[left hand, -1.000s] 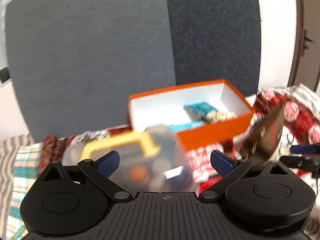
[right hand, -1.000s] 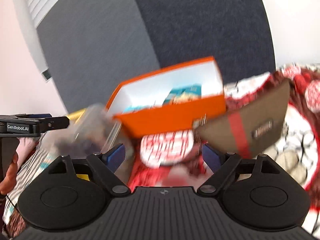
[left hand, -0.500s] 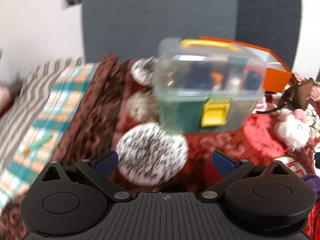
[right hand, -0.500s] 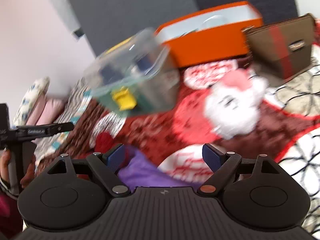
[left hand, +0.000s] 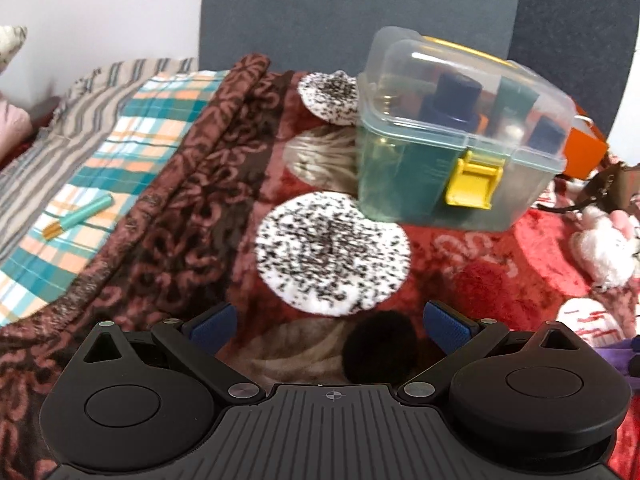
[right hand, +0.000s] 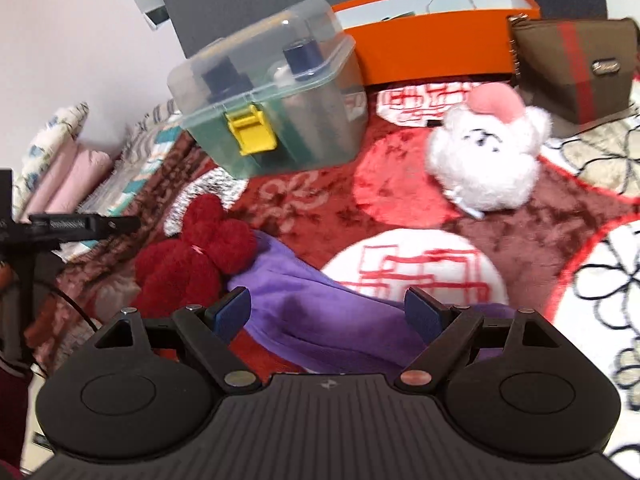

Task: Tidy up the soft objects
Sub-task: 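Grasp the red plush bear with the left tool while the right tool grasps the white plush toy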

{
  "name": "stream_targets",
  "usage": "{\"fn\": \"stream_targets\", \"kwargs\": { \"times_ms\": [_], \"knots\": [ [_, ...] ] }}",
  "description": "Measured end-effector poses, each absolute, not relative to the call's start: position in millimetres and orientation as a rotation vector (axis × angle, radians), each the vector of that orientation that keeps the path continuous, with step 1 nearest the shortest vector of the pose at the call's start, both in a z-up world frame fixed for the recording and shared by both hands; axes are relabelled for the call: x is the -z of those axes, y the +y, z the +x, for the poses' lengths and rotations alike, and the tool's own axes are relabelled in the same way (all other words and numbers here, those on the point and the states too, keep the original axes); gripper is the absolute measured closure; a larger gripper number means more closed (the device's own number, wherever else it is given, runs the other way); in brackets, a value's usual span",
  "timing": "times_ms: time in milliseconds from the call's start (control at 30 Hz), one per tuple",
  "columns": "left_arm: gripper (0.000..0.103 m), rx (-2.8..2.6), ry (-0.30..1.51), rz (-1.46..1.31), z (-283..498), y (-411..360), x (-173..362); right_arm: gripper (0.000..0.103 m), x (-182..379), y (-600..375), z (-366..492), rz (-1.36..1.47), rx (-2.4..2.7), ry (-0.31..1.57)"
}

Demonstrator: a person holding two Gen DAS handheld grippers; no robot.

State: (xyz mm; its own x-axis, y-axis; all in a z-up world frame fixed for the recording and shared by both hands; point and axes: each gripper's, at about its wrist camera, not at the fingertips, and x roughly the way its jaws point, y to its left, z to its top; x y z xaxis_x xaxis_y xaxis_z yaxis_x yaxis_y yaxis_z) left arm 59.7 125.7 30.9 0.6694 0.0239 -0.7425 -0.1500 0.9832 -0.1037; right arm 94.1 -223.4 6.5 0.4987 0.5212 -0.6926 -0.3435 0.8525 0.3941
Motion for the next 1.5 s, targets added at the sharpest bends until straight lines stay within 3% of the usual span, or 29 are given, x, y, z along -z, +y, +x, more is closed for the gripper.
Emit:
{"fn": "stream_targets", "kwargs": {
  "times_ms": [400,733,1000,1500],
  "knots": [
    [0.0,0.077,0.798,-0.038,74.5,63.6,-54.5,0.014,8.8,-273.9,99.2,0.336,-0.337,0.872],
    [0.0,0.165,0.957,0.151,84.4,0.1,-16.2,0.011,17.9,-296.8,101.5,0.381,-0.214,0.827],
    [0.0,0.167,1.058,0.12,95.0,4.0,4.8,0.009,13.1,-329.4,112.1,0.44,-0.083,0.777],
    [0.0,0.152,1.092,-0.08,95.1,38.0,14.2,0.004,22.8,-255.8,220.4,0.241,-0.108,0.873]
  ]
}}
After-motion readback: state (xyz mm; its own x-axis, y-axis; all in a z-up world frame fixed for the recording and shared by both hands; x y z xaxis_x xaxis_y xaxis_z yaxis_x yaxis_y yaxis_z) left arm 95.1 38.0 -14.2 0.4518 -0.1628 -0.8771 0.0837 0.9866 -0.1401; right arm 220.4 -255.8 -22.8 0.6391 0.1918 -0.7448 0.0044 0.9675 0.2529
